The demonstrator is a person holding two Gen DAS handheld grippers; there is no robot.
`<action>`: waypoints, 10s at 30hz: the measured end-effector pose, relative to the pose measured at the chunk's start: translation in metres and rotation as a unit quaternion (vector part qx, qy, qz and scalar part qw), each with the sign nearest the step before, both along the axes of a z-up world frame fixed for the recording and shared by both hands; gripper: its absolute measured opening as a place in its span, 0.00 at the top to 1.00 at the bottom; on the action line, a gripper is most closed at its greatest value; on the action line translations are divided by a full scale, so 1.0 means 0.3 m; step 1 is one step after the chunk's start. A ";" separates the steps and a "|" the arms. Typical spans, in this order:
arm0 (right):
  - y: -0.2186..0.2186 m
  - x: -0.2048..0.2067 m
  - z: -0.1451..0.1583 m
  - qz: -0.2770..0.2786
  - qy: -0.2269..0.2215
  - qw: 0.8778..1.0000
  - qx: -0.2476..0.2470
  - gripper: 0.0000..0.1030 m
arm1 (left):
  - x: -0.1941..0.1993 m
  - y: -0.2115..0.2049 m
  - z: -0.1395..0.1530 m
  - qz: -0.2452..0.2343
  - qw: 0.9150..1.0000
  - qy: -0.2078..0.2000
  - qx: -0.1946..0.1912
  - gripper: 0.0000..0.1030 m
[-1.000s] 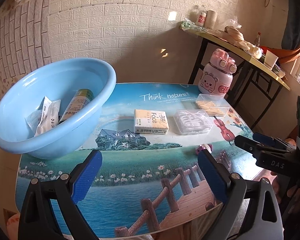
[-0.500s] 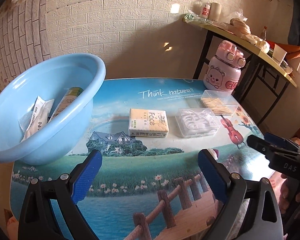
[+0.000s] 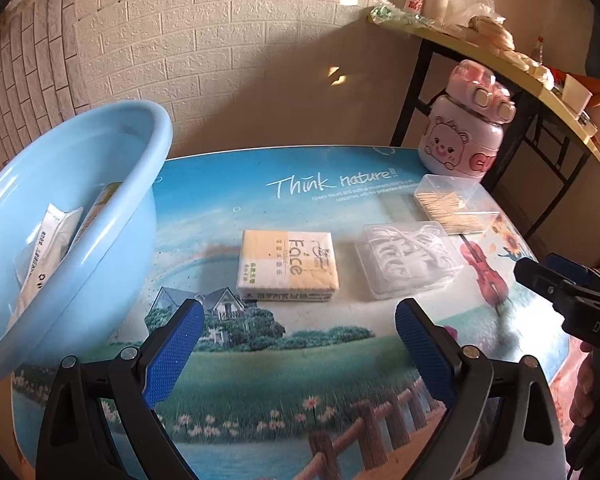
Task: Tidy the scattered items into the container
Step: 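Lower the left tool around the 'Face' tissue pack and close on it, then move the right tool onto the clear toothpick box while the left tool holds the tissue pack, then close the right tool on the toothpick box and lift it while the left tool holds the tissue pack, then carry the tissue pack with the left tool and toothpick box with the right tool over the basin, then open the left tool to drop the tissue pack into the basin, then open the right tool to drop the toothpick box into the basin, then withdraw both open tools from the basin back over the table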
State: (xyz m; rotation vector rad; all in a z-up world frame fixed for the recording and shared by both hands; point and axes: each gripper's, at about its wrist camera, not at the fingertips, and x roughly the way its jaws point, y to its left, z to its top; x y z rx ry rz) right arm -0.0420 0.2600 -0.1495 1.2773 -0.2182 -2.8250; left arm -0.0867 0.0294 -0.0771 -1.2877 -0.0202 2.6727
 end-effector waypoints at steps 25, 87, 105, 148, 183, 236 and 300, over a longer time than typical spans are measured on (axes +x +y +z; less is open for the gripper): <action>-0.002 -0.110 -0.057 0.010 -0.024 1.000 -0.013 0.13 | -0.153 -0.004 -0.078 0.009 0.999 -0.033 -0.010 0.06; -0.064 -0.375 -0.051 0.020 -0.046 0.998 0.025 0.12 | -0.132 -0.030 -0.090 -0.020 0.999 -0.020 0.017 0.42; -0.085 -0.434 -0.067 -0.002 -0.072 0.996 0.056 0.12 | -0.133 -0.031 -0.089 -0.019 0.999 -0.020 0.019 0.42; 0.013 0.110 -0.090 0.091 -0.014 0.994 0.051 0.30 | 0.040 -0.014 -0.080 -0.026 0.999 -0.019 0.014 0.41; -0.079 0.139 0.119 0.067 0.093 0.991 0.068 0.40 | 0.148 -0.065 0.138 -0.034 0.996 0.070 0.040 0.41; -1.029 -0.187 0.205 0.237 0.063 0.970 0.003 0.40 | 0.021 -0.745 0.222 0.106 0.990 0.091 -0.024 0.41; -0.839 -0.055 0.356 0.202 0.108 0.973 0.004 0.08 | 0.185 -0.664 0.360 0.145 0.978 0.151 -0.025 0.07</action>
